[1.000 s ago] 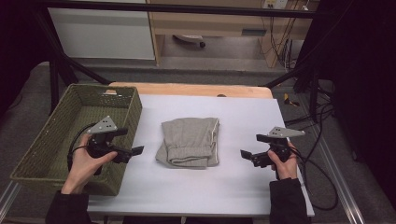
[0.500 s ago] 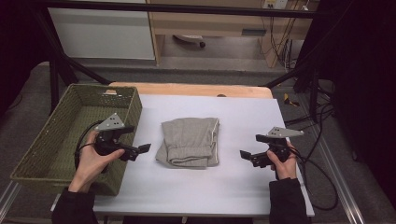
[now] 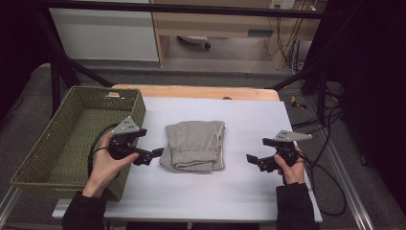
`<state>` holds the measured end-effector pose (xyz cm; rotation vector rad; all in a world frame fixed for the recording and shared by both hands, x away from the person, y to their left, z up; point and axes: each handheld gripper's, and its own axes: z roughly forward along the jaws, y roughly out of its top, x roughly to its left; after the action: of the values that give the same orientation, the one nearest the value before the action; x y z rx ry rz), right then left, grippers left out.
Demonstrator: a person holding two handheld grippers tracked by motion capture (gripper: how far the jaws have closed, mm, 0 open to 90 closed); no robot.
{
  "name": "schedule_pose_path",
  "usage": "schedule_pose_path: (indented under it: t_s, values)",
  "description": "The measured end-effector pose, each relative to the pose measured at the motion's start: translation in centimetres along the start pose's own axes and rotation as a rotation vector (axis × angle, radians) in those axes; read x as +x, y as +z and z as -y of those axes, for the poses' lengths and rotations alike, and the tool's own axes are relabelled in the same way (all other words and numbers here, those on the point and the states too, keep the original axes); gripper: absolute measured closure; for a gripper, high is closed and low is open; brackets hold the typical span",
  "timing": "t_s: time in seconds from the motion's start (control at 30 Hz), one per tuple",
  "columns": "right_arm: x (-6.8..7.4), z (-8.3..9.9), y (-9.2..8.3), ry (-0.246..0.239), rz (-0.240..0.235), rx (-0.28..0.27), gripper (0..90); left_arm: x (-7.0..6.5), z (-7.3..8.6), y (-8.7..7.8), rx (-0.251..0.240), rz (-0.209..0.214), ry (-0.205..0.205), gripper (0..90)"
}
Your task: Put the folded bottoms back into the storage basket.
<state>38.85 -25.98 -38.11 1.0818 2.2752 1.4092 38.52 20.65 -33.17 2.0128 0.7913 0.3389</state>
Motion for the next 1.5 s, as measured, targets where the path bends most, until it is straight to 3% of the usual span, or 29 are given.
schedule_pose_path:
  t_s: [0.47, 0.8, 1.13, 1.5]
  values:
    - [-0.1, 0.1, 0.0, 0.003, 0.002, 0.003, 0.6, -1.1, -0.1, 2.6, 0.040, 0.004, 0.015, 4.1]
    - [-0.1, 0.1, 0.0, 0.003, 0.003, 0.004, 0.6, -1.3, -0.2, 3.8, 0.046, -0.005, 0.005, 4.4]
    - [-0.1, 0.1, 0.0, 0.003, 0.006, 0.004, 0.5, -1.8, -0.6, 5.8, 0.047, 0.012, 0.009, 4.3]
    - [-0.1, 0.1, 0.1, 0.000, 0.003, 0.010, 0.6, -1.2, -0.2, 6.9, 0.051, 0.001, -0.031, 4.3]
